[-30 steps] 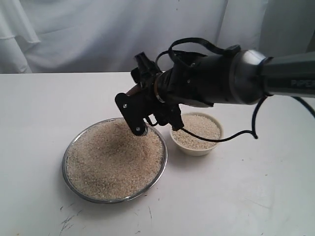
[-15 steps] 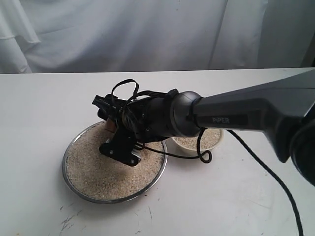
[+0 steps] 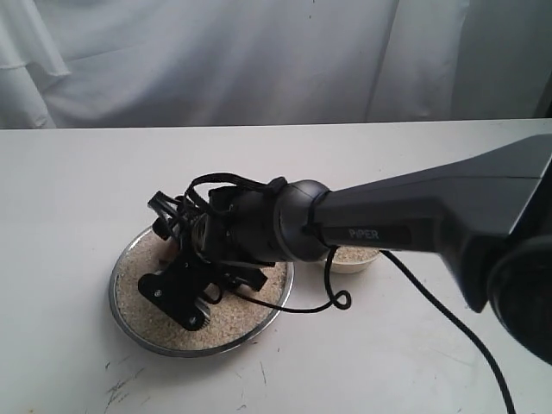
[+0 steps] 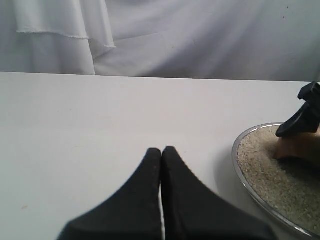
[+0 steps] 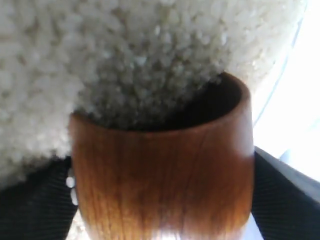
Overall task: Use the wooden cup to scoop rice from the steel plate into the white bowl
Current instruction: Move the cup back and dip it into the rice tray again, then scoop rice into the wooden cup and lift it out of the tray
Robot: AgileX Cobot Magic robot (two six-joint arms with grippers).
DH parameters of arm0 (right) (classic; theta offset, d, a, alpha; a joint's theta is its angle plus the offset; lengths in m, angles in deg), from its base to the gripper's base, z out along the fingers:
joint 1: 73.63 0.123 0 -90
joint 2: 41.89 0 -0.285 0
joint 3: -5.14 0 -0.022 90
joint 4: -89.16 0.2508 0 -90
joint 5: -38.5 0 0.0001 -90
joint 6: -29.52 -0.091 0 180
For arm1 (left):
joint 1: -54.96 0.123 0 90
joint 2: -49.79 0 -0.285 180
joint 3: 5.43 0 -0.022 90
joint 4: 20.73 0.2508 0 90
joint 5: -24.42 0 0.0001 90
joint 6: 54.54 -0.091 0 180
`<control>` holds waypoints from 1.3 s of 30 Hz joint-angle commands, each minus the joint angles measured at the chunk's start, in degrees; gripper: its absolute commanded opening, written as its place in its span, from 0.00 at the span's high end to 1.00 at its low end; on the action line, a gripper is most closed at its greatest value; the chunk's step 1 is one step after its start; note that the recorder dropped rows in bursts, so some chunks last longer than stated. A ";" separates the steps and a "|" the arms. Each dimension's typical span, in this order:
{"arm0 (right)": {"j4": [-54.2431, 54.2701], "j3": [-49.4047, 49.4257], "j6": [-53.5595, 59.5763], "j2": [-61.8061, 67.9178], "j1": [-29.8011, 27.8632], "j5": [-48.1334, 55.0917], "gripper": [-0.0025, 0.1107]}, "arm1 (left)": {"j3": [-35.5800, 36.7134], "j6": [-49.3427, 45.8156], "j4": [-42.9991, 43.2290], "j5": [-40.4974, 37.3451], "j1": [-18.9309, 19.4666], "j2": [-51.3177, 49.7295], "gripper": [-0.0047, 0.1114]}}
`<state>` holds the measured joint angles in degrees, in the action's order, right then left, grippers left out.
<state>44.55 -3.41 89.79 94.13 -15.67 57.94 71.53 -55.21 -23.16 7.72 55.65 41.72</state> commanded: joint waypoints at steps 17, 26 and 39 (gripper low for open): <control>45.48 -0.04 16.60 -0.20 -5.05 3.67 0.98 | 0.26 0.18 -0.04 0.36 -0.09 0.29 0.96; 70.51 -2.15 31.83 -0.20 -9.24 8.06 0.98 | 0.26 0.18 -0.04 0.36 -0.09 0.29 0.96; 87.25 -10.09 36.76 -0.94 -14.61 18.73 0.98 | 0.26 0.18 -0.04 0.36 -0.09 0.29 0.96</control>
<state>127.92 -12.26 124.38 94.36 -29.50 74.94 71.53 -55.21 -23.16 7.72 55.65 41.72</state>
